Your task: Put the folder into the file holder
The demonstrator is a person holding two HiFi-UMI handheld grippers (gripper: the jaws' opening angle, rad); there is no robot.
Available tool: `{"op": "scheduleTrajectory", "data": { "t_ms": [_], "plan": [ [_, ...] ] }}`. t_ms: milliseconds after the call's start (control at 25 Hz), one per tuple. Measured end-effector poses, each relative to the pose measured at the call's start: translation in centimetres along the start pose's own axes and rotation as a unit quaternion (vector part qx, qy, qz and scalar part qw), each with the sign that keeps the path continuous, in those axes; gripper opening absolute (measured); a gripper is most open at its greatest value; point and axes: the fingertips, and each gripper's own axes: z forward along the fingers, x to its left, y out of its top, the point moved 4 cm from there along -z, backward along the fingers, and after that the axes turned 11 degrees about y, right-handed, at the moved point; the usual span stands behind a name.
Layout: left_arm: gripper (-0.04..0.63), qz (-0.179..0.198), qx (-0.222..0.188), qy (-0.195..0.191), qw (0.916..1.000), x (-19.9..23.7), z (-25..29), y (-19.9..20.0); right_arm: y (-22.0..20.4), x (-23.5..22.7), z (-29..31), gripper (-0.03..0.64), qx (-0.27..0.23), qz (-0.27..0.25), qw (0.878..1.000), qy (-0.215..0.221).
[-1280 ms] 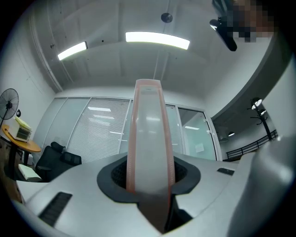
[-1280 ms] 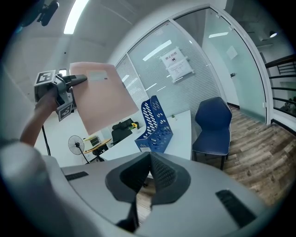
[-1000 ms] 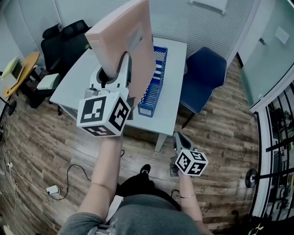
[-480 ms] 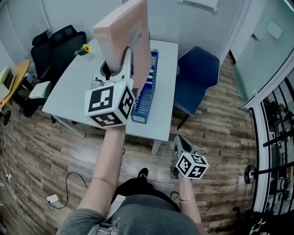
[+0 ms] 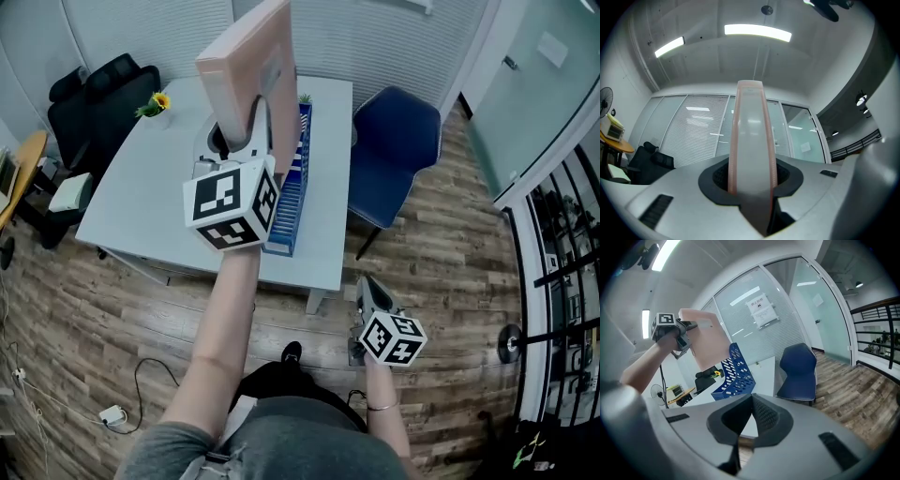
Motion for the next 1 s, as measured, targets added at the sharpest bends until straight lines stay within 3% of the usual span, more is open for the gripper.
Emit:
{"op": "scheduleTrajectory", "data": {
  "t_ms": [1000],
  "plan": [
    [0.153,0.036,0.021,0.022,0.9989,-1.4,-1.6,-9.4,-1.4,-1.5,-0.4,0.008,0.013,0.025,0.999,-0.026]
  ]
}}
